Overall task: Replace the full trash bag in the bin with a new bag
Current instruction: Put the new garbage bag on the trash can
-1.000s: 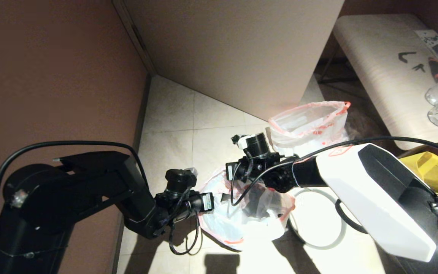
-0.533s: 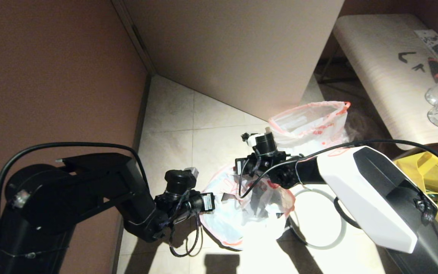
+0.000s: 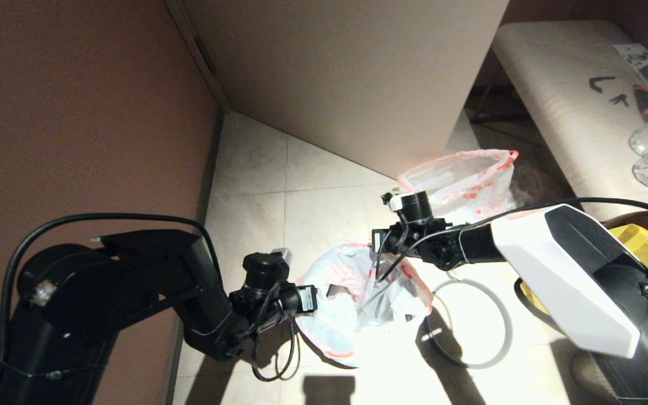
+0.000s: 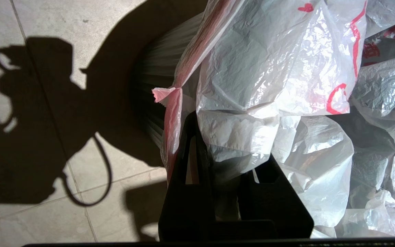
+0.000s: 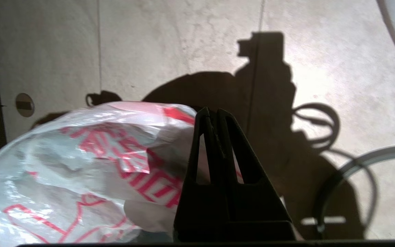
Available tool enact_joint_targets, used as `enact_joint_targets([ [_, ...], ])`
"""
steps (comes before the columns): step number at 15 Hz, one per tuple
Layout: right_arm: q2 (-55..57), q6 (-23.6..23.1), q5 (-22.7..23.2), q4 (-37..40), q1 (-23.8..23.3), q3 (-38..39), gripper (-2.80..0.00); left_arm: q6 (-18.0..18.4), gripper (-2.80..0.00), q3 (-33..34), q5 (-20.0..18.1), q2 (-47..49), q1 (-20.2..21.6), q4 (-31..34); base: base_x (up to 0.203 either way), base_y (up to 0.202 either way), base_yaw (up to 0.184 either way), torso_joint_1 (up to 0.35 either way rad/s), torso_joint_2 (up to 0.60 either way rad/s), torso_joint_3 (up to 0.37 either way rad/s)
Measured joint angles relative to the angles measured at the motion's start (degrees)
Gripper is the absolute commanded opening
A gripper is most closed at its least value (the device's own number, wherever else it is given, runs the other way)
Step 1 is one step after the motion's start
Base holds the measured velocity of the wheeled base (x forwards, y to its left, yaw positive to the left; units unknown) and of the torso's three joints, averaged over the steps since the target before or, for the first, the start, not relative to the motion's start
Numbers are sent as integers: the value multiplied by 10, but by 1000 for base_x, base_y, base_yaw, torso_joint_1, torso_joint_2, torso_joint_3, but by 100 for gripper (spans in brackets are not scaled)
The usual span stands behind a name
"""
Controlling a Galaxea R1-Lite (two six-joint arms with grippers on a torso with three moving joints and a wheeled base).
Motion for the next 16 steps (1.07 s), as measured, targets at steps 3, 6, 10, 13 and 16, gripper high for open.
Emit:
enact_joint_targets([
  [3,-27,2,-2,-4,-12,47,-280,0,-280,-1,2,2,1,-2,0,0,0,0,0,0],
  [6,-86,27,-1,-30,-13,149,-280,0,-280,-3,2,3,1,-2,0,0,0,0,0,0],
  [10,-155,37,1,-103,-6,316,-280,0,-280,-3,3,4,2,-2,0,0,0,0,0,0],
  [13,-163,38,0,-145,1,368,-280,0,-280,-4,6,5,2,-2,0,0,0,0,0,0],
  [16,-156,37,-3,-156,10,384,-280,0,-280,-4,6,5,2,-2,0,0,0,0,0,0],
])
